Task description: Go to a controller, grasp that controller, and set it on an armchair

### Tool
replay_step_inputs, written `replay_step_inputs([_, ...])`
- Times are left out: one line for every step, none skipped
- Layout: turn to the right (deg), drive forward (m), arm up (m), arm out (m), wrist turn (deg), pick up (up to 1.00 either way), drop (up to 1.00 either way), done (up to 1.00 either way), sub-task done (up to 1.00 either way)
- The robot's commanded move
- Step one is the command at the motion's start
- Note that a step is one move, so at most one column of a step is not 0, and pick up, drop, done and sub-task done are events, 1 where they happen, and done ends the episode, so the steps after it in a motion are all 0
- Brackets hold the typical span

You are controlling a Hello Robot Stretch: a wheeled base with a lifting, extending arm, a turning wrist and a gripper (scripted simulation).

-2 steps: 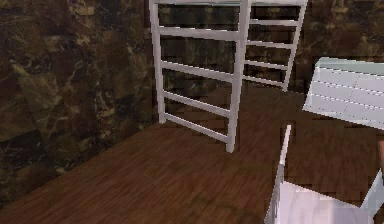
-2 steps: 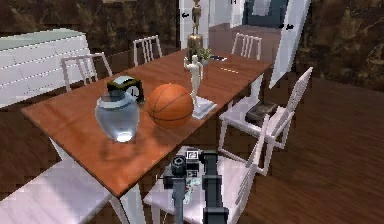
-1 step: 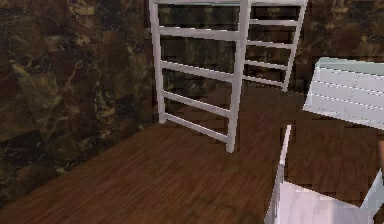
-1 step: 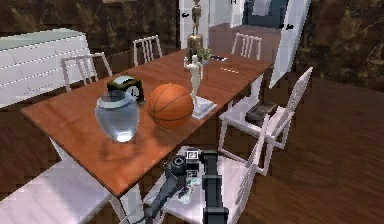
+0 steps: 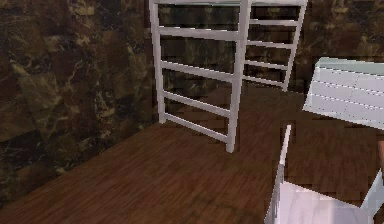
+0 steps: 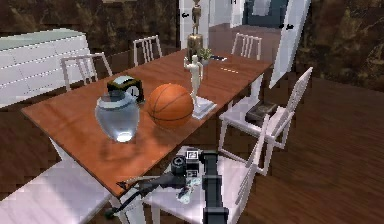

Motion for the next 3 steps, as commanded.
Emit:
replay_step_inputs([0.0, 0.0, 0.0, 0.0, 45.0, 0.0, 0.0, 0.0, 0.0])
replay_step_inputs([0.0, 0.0, 0.0, 0.0, 45.0, 0.0, 0.0, 0.0, 0.0])
replay_step_inputs([0.0, 0.0, -0.3, 0.0, 0.0, 0.0, 0.0, 0.0, 0.0])
